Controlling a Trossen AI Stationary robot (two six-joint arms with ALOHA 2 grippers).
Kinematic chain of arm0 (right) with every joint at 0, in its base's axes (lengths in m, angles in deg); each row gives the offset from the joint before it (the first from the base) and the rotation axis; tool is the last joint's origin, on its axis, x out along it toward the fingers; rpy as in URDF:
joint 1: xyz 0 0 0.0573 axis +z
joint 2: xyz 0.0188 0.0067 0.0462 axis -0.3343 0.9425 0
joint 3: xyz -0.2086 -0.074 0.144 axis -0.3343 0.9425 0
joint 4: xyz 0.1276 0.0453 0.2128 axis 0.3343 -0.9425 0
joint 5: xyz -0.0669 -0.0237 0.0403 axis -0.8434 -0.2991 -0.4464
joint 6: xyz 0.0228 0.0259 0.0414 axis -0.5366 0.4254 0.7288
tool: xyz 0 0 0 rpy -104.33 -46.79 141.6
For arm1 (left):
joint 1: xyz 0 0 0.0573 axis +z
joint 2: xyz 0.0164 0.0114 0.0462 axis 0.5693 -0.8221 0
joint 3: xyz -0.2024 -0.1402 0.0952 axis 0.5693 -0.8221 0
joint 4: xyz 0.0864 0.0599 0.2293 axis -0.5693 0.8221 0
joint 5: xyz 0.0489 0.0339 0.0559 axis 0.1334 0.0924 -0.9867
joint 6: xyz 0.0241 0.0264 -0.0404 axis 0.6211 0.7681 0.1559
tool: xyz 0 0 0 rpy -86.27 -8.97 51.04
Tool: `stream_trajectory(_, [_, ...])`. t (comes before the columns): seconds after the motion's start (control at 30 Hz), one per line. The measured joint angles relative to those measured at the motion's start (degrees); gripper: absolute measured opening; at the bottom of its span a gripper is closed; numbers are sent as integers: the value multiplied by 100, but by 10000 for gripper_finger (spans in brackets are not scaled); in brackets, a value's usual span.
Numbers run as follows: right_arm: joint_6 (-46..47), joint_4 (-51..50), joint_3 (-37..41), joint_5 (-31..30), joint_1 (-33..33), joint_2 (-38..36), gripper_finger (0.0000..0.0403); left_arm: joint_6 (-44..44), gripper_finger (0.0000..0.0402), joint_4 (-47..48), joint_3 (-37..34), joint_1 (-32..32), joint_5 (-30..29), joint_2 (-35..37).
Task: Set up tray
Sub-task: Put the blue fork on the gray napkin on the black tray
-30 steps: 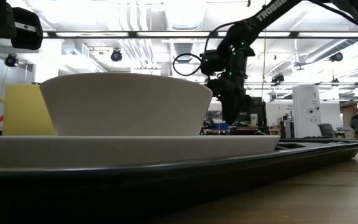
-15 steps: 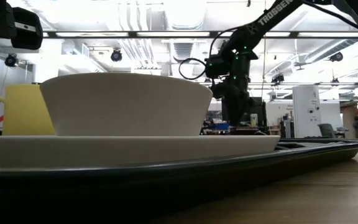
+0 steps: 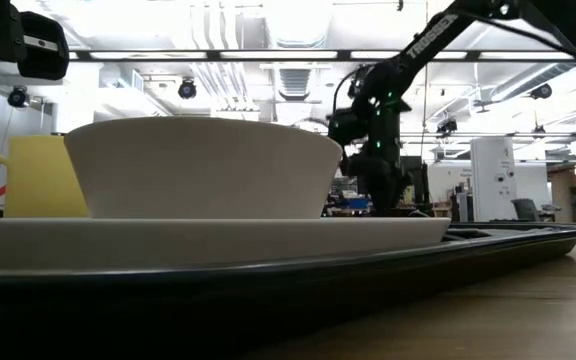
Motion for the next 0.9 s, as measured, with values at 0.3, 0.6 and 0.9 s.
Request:
stream_trajectory(0.3, [93,-62,-31,5,0,470,134,0,116,0,0,-1,-2,1])
stream_trajectory(0.6, [9,-68,-32,-237,4,546,88,0,116,-2,0,-1,-2,0])
stream_trajectory(0.9, [-121,-125,-81,-297,-2,565,20,0,116,-2,0,-2,-2,1])
